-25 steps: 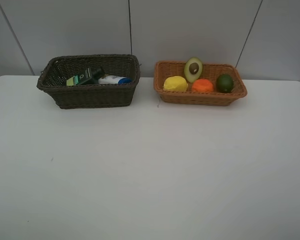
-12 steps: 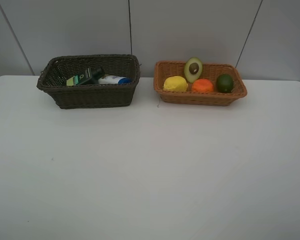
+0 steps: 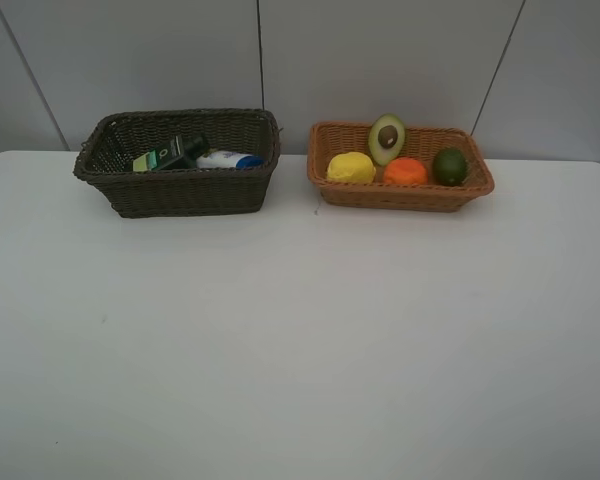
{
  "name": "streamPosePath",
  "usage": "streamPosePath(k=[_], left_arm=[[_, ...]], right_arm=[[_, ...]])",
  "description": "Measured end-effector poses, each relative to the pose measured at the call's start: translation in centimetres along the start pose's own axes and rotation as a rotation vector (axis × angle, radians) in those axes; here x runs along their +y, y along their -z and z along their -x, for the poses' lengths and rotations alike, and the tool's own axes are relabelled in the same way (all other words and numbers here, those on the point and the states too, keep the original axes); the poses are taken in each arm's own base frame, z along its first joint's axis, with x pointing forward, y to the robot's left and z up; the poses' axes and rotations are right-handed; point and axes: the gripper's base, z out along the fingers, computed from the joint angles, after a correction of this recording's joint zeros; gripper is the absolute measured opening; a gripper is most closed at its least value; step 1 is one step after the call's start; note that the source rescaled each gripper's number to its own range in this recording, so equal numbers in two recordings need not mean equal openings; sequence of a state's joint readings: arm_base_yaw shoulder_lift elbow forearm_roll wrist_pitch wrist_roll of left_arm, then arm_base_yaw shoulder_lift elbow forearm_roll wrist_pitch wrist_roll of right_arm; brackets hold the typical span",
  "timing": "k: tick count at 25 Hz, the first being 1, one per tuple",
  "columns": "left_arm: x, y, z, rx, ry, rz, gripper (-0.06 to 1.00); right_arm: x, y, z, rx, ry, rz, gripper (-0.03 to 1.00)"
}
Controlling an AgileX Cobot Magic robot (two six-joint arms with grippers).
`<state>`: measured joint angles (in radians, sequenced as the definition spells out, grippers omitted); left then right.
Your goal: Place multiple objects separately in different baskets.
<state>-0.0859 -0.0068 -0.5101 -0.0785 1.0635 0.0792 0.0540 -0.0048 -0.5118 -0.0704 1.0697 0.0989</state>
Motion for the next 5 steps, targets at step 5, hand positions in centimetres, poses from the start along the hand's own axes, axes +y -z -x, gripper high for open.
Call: streamPosePath(k=[5], left_arm=[[0.00,0.00,0.00,0.000,0.000,0.000,1.00]], right_arm=[[0.00,0.00,0.01,-0.001,0.000,0.000,1.00]])
